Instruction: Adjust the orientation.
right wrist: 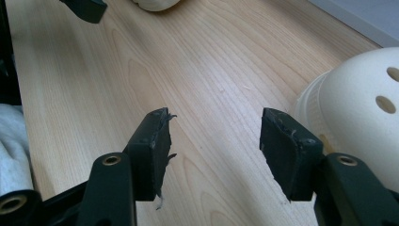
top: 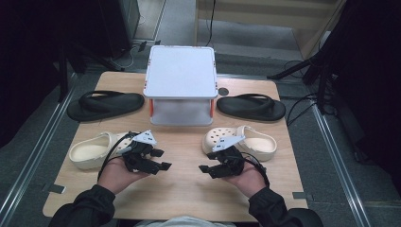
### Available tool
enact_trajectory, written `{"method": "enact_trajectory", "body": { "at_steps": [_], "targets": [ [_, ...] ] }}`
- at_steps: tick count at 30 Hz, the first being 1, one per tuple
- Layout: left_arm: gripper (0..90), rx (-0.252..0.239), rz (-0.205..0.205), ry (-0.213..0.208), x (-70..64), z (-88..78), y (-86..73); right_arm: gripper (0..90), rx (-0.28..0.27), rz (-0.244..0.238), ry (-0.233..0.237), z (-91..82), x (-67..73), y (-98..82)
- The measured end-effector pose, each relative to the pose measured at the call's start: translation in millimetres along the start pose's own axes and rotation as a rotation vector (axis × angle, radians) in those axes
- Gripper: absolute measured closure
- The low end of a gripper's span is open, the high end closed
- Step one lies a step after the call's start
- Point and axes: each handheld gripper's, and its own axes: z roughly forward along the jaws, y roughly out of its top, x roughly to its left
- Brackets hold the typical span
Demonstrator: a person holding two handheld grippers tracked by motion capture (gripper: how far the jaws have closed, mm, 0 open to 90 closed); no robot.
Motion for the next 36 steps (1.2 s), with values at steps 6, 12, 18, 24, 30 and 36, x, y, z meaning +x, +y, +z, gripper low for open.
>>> {"method": "enact_trajectory", "body": {
  "at_steps": [6,12,18,24,30,36],
  "targets": [
    [36.3,-0.018,-0.03,0.004,1.6,-14.1,-7.1,44.1,0.01,-0.015,0.019,3.9,-3.6,5.7],
    [35.3,-0.011,-0.05,0.02,2.5,-26.4,-14.3,44.0,0.027,-0.017,0.047,4.4,-8.9,11.0],
    [35.3,-0.013,-0.065,0.034,5.6,-38.9,-20.1,43.8,0.028,-0.017,0.059,6.2,-9.9,13.9],
    [37.9,-0.004,-0.062,0.054,8.3,-49.2,-24.5,43.8,0.042,-0.024,0.071,9.8,-8.8,14.9],
    [38.9,0.001,-0.062,0.091,13.4,-65.2,-26.6,43.8,0.052,-0.027,0.071,12.2,-8.3,15.5],
    [40.3,-0.002,-0.075,0.126,22.2,-84.3,-31.1,43.7,0.061,-0.022,0.069,13.6,-7.6,15.3]
  ]
}}
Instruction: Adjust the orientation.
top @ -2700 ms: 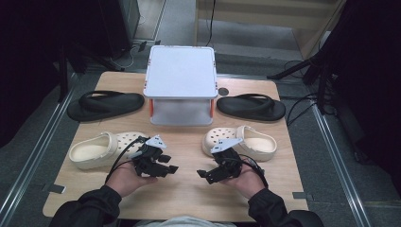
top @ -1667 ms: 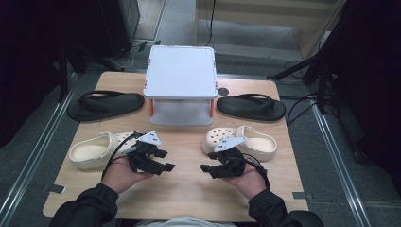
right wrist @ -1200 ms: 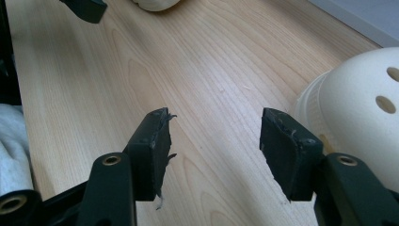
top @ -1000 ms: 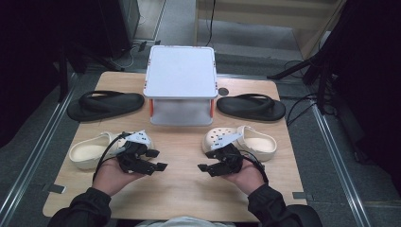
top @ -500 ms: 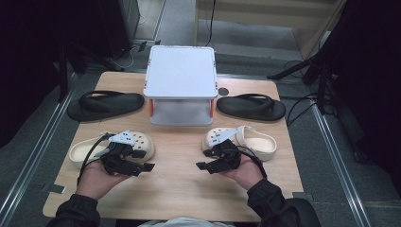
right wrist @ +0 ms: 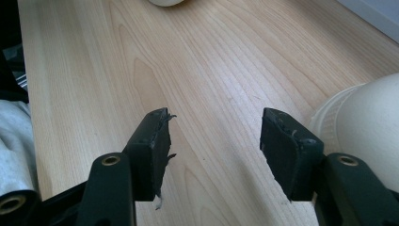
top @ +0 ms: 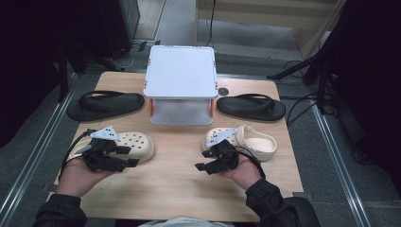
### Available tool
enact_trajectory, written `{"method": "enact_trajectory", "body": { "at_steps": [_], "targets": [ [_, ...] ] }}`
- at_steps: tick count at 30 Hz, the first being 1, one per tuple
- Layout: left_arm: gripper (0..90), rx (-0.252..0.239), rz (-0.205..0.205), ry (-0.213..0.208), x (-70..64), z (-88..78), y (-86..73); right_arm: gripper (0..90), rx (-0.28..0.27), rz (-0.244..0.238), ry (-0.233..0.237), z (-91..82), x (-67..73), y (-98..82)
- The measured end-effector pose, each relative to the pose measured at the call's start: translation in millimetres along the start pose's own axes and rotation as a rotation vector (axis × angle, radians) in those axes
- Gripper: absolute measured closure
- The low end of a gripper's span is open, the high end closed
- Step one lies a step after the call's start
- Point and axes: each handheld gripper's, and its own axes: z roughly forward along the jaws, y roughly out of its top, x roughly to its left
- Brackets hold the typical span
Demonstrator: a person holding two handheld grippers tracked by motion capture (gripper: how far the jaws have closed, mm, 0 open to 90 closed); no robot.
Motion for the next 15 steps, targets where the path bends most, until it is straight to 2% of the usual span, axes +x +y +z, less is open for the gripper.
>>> {"method": "enact_trajectory", "body": {
  "at_steps": [7,8,9,15],
  "targets": [
    [40.8,-0.032,-0.052,0.027,16.7,-27.1,-6.8,43.2,0.006,0.002,-0.004,1.0,0.1,-0.1],
    [40.7,-0.032,-0.052,0.027,16.7,-27.1,-6.8,43.2,0.006,0.002,-0.004,1.0,0.1,-0.1],
    [40.7,-0.036,-0.067,0.04,23.6,-34.4,-10.4,43.0,0.007,0.001,-0.003,1.5,-0.1,-0.1],
    [40.0,-0.055,-0.12,0.08,41.3,-46.5,-23.7,42.9,0.006,0.005,-0.004,1.4,-0.3,-0.2]
  ]
}}
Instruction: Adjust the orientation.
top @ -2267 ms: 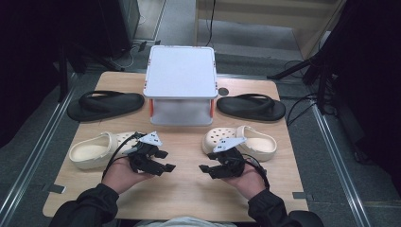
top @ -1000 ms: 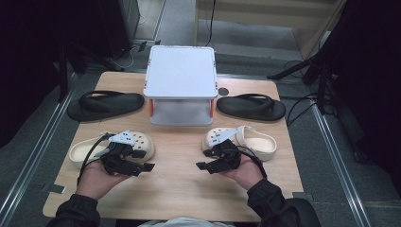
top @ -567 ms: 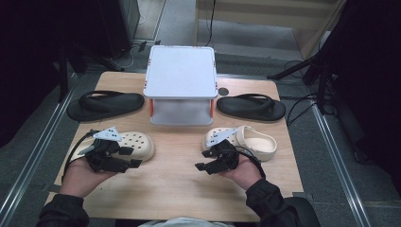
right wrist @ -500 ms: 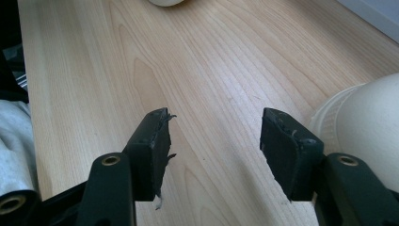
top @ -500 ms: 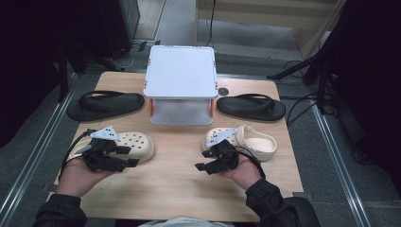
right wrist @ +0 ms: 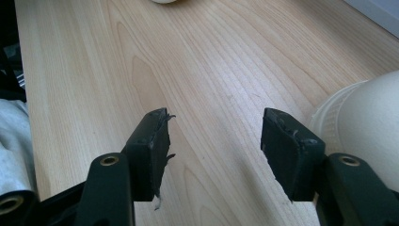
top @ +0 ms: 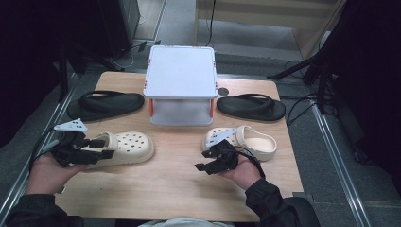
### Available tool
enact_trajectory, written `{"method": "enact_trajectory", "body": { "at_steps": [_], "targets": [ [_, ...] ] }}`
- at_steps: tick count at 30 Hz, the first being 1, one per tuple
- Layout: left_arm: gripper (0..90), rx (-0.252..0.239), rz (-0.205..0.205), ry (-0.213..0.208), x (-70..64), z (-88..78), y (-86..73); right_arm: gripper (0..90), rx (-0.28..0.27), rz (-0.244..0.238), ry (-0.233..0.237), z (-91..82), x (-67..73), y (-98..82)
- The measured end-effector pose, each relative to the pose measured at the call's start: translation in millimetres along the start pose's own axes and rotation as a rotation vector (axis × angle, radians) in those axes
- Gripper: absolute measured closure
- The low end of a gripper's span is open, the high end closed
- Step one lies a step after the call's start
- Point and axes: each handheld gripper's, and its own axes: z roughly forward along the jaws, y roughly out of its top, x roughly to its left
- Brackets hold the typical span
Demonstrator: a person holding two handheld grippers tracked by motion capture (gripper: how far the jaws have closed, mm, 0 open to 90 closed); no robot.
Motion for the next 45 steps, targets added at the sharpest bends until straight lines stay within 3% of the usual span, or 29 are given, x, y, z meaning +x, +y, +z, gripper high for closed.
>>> {"method": "enact_trajectory", "body": {
  "at_steps": [3,6,9,11,17,20,22,24,30,38,41,43,45],
  "targets": [
    [38.3,0.024,0.004,0.018,7.6,5.5,-7.2,42.9,0.002,-0.003,0.0,0.4,-0.2,-0.1],
    [37.0,0.019,0.002,0.0,14.4,16.2,-14.5,42.8,0.004,-0.003,0.0,0.5,0.0,-0.1],
    [36.7,0.07,0.006,0.026,17.6,29.6,-19.0,42.8,0.004,-0.001,-0.001,0.6,-0.3,-0.1],
    [37.1,0.076,0.008,0.026,18.3,32.9,-19.8,42.7,0.008,-0.001,-0.001,1.1,-0.3,-0.2],
    [43.0,0.065,0.009,-0.052,21.0,55.8,-21.5,42.6,0.017,-0.005,0.0,3.0,0.6,-0.1],
    [49.7,0.07,0.027,-0.053,20.4,61.8,-20.7,42.6,0.017,-0.005,-0.002,3.3,0.8,0.0],
    [55.6,0.076,0.035,-0.044,20.7,63.9,-18.7,42.6,0.02,-0.006,-0.001,4.1,0.4,0.1],
    [60.3,0.089,0.014,-0.058,21.4,65.0,-16.3,42.6,0.022,-0.005,-0.005,4.9,0.2,0.1],
    [76.8,0.087,0.052,-0.072,18.2,64.8,-10.8,42.7,0.008,0.001,0.003,4.3,-0.2,1.1],
    [77.5,0.085,0.0,-0.078,13.0,61.8,-2.2,42.6,-0.009,0.015,0.0,-0.1,-4.1,0.8],
    [77.5,0.087,0.001,-0.071,8.4,60.8,1.3,42.6,-0.012,0.029,-0.003,-3.4,-6.5,1.3],
    [77.5,0.082,0.023,-0.081,-3.0,61.0,10.2,42.4,-0.028,0.035,0.0,-6.1,-7.9,1.8],
    [77.5,0.081,0.031,-0.087,-5.8,61.4,12.3,42.4,-0.043,0.033,-0.004,-7.5,-8.2,2.1]
  ]
}}
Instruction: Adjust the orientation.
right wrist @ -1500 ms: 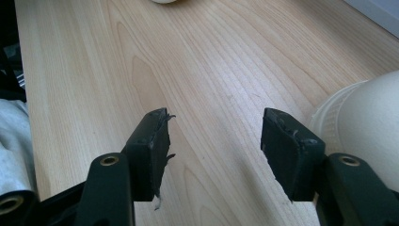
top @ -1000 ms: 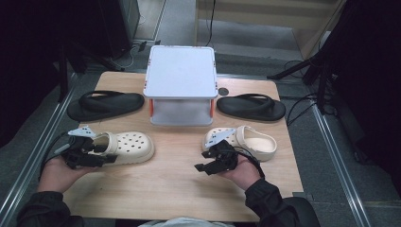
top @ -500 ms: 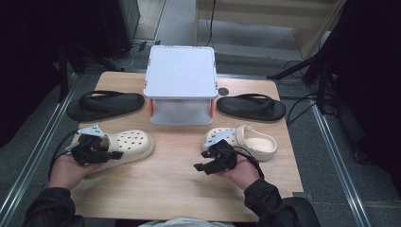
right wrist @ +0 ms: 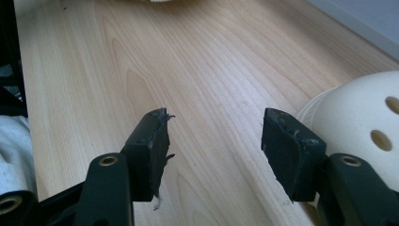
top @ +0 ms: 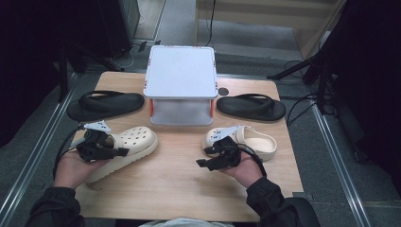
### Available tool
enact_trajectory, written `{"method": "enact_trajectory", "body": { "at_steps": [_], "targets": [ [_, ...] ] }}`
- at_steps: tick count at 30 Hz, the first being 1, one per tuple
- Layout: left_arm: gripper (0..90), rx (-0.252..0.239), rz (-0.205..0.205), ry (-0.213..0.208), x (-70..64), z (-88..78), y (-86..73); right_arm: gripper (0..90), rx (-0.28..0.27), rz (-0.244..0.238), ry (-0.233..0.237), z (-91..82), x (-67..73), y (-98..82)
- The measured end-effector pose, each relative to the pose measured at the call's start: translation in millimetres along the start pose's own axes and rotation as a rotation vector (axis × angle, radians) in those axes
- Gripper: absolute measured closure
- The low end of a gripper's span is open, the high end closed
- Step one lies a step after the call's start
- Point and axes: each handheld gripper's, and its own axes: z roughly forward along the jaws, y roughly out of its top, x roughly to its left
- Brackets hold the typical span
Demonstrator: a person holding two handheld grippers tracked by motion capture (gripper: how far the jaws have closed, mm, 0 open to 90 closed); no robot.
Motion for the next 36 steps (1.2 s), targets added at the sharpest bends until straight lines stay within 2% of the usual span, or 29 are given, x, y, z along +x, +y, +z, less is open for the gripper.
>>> {"method": "enact_trajectory", "body": {
  "at_steps": [2,4,6,7,12,15,19,22,23,27,30,32,36],
  "targets": [
    [77.5,-0.004,0.003,-0.032,-9.9,4.5,9.5,42.3,-0.005,-0.002,-0.004,-0.4,0.6,0.2],
    [77.5,0.009,0.012,-0.044,-16.6,9.9,18.6,42.2,-0.006,-0.004,-0.01,-0.3,1.9,0.1],
    [77.5,0.014,0.024,-0.044,-18.8,11.6,21.6,42.2,-0.004,-0.006,-0.008,-0.2,2.6,0.0],
    [77.5,0.016,0.037,-0.048,-24.3,17.1,30.4,42.1,-0.007,-0.01,-0.01,0.0,2.6,0.0],
    [77.5,0.021,0.046,-0.063,-33.3,28.0,43.4,41.8,-0.011,-0.01,-0.014,-0.7,3.5,-0.5],
    [77.4,0.049,0.048,-0.067,-46.3,44.5,53.1,41.7,-0.016,-0.006,-0.016,-0.9,4.1,-1.2],
    [77.4,0.06,0.049,-0.095,-58.5,60.8,56.3,41.7,-0.018,-0.02,-0.019,0.5,6.8,-1.5],
    [77.3,0.058,0.039,-0.097,-62.6,68.3,54.7,41.7,-0.019,-0.026,-0.016,1.1,8.2,-1.2],
    [77.4,0.058,0.03,-0.097,-65.1,75.2,52.9,41.8,-0.023,-0.035,-0.018,1.5,10.1,-0.8],
    [77.3,0.035,0.045,-0.082,-71.8,81.8,51.8,42.0,-0.024,-0.042,-0.018,4.0,13.3,0.2],
    [77.0,0.04,0.057,-0.096,-73.2,86.0,50.9,42.4,-0.031,-0.046,-0.02,7.3,15.5,2.5],
    [76.5,0.062,0.072,-0.115,-75.3,90.7,50.6,42.6,-0.036,-0.044,-0.022,8.9,17.0,3.5],
    [72.2,0.061,0.084,-0.112,-75.7,90.9,50.9,43.0,-0.04,-0.041,-0.025,11.8,18.1,5.1]
  ]
}}
